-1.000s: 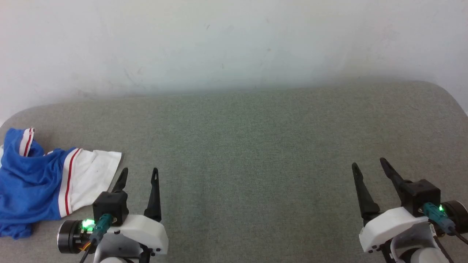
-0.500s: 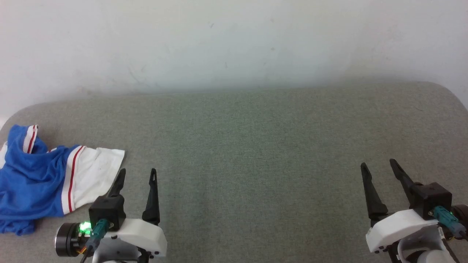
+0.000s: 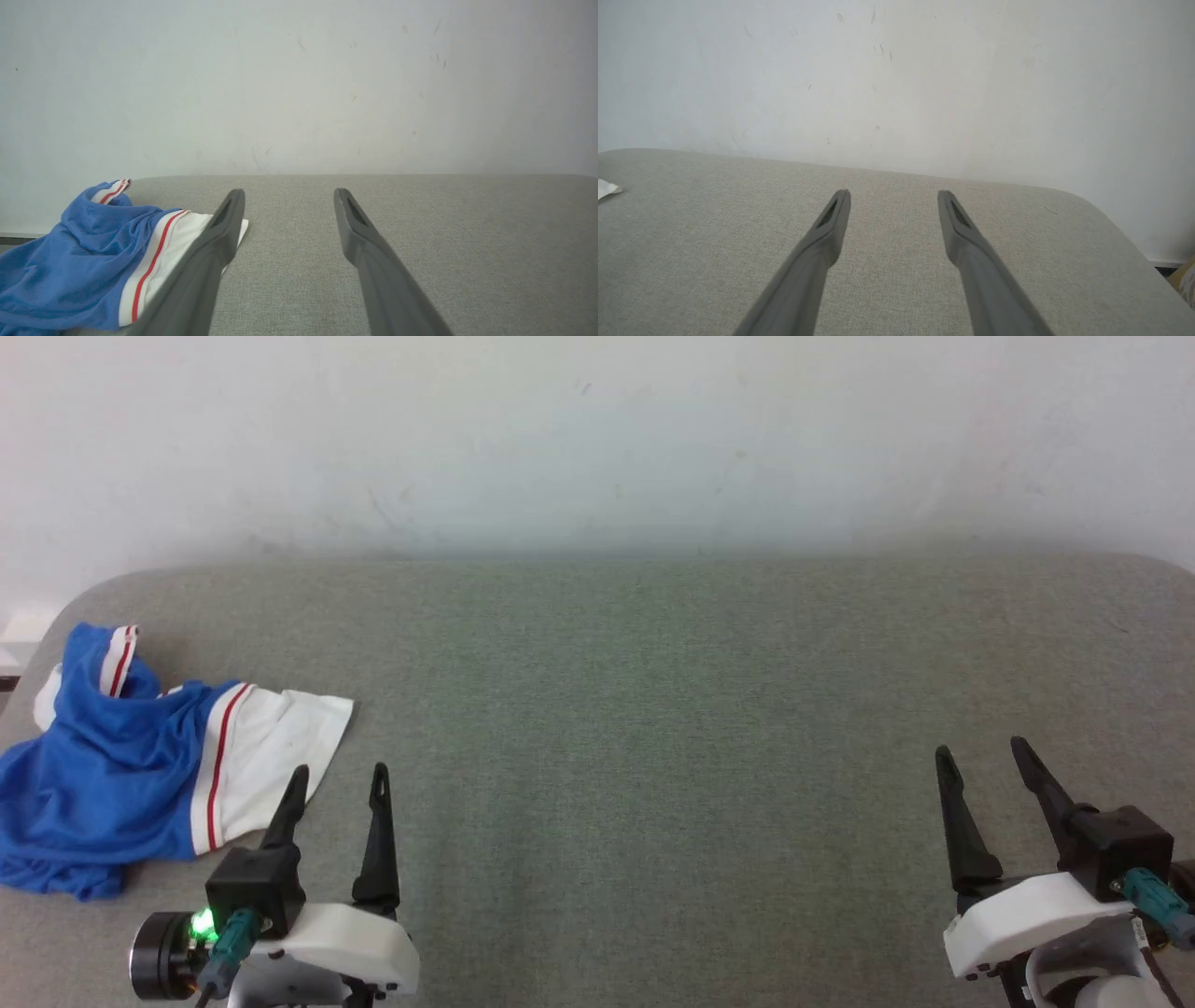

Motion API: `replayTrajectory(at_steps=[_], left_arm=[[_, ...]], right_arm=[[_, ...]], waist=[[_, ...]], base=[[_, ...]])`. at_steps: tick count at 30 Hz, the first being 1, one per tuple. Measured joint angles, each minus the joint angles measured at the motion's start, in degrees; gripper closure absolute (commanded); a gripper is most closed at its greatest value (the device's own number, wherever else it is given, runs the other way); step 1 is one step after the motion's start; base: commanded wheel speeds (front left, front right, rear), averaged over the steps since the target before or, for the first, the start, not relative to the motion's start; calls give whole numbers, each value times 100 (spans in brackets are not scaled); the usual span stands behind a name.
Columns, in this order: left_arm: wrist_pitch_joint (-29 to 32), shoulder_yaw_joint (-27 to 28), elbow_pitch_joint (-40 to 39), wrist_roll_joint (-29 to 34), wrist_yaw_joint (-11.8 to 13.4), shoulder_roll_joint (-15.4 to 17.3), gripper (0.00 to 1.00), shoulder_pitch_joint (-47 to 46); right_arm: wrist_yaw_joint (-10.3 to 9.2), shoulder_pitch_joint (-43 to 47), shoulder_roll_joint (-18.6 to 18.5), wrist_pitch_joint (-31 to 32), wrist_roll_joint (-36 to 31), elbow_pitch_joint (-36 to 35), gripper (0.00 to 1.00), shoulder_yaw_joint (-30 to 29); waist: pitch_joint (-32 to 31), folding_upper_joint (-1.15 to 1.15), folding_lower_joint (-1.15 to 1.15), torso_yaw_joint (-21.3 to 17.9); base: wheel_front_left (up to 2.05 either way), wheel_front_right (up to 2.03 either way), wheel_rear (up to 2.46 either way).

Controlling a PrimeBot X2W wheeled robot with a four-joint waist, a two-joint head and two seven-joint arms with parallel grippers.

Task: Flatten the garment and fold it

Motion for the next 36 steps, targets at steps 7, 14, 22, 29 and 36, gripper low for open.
replayTrajectory(at_steps=[7, 14, 22, 29, 36], left_arm=[[-64, 12, -67, -67, 12, 0, 0, 64], [-155, 64, -148, -155, 66, 0, 0, 144], [-253, 96, -230, -296, 114, 0, 0, 180], [-323, 98, -278, -380, 144, 0, 0, 246], [-413, 92, -304, -454, 183, -1, 0, 322]], right_arm=[[0, 2, 1, -76, 0, 11, 0, -10], [0, 1, 1, -141, -7, 44, 0, 35], [0, 1, 1, -189, -49, 60, 0, 30], [0, 17, 2, -226, -66, 46, 0, 2], [0, 60, 2, -236, -108, 29, 0, 22]], waist=[[28, 0, 0, 226], [59, 0, 0, 469], [100, 0, 0, 769], [135, 0, 0, 1080], [175, 0, 0, 1419]], base=[[0, 0, 0], [0, 0, 0], [0, 0, 0], [0, 0, 0], [0, 0, 0]])
